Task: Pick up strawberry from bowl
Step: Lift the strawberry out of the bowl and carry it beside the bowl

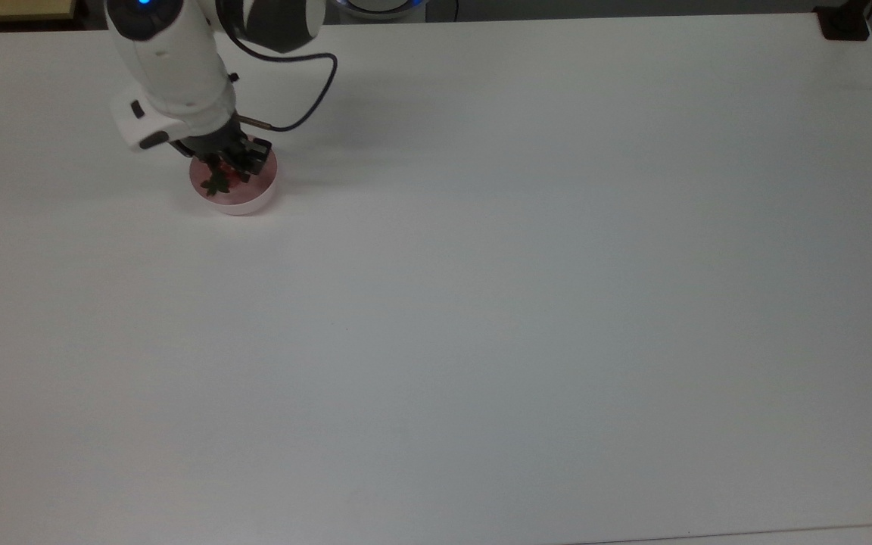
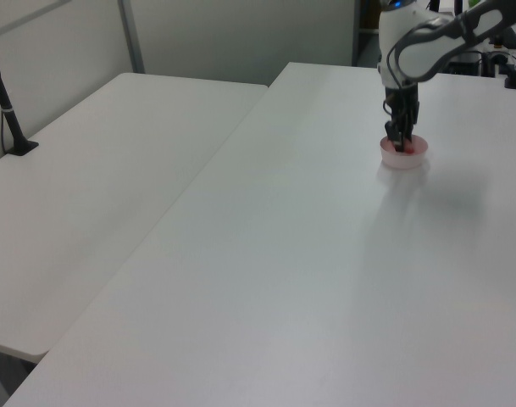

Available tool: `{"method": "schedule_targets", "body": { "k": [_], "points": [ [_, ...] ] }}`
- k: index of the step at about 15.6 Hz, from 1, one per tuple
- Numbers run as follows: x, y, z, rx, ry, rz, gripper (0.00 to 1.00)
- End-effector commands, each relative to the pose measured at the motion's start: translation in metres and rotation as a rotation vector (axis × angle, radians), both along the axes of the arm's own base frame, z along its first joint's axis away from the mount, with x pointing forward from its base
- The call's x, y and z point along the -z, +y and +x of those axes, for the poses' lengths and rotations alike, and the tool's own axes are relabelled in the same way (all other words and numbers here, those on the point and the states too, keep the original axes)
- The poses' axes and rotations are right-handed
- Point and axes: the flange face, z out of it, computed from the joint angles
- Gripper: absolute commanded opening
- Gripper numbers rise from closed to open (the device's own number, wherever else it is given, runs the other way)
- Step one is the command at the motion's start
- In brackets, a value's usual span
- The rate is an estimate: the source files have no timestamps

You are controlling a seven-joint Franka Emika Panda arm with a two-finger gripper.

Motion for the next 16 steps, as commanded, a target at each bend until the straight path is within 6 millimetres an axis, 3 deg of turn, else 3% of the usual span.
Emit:
{"method": "schedule_targets", "body": {
  "k": [1, 2, 4, 7, 10, 13, 16],
  "points": [
    [-0.053, -0.036, 0.009, -0.043, -0.071, 0.014, 0.21],
    [-0.065, -0.046, 0.015, -0.048, -0.101, 0.021, 0.21],
    [-0.069, -0.074, 0.03, -0.049, -0.136, 0.021, 0.22],
    [-0.047, -0.117, 0.069, -0.034, -0.169, -0.02, 0.22],
    [-0.03, -0.149, 0.084, -0.028, -0.26, -0.08, 0.22],
    [0.005, -0.159, 0.089, -0.046, -0.272, -0.094, 0.22],
    [0.011, -0.159, 0.09, -0.073, -0.272, -0.097, 0.22]
  ]
}}
